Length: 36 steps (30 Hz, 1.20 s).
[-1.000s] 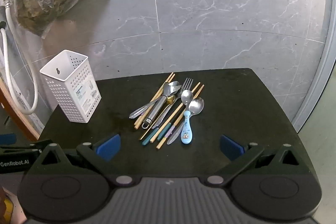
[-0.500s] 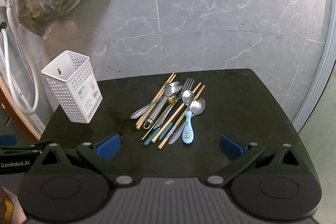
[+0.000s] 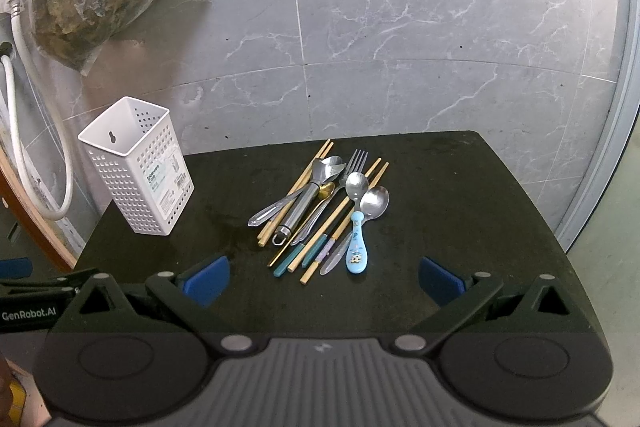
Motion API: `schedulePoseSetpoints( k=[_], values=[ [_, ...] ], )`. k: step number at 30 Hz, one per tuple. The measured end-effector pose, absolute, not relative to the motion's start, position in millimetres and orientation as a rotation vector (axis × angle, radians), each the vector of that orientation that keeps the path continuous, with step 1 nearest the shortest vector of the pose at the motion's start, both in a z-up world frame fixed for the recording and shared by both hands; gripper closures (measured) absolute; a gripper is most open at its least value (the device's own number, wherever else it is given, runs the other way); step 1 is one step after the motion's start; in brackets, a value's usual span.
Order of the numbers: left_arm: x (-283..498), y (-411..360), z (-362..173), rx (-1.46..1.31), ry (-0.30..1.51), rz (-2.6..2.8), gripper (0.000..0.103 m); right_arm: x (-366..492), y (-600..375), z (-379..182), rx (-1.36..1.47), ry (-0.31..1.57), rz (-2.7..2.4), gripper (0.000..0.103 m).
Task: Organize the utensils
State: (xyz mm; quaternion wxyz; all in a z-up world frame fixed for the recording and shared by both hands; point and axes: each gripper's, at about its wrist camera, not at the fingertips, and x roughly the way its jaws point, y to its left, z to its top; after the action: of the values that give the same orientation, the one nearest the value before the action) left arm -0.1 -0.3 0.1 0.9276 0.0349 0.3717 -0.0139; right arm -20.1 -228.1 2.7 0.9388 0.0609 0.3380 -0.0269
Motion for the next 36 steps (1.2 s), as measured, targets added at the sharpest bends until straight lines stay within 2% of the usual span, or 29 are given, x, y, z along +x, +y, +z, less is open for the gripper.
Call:
schedulePoseSetpoints(
  k=[36],
  values=[
    [-0.3, -2.1, -1.7, 0.071, 0.767, -0.026, 0.001, -21.4, -232.6, 2.6, 0.126, 0.691, -0.051, 0.000]
  ],
)
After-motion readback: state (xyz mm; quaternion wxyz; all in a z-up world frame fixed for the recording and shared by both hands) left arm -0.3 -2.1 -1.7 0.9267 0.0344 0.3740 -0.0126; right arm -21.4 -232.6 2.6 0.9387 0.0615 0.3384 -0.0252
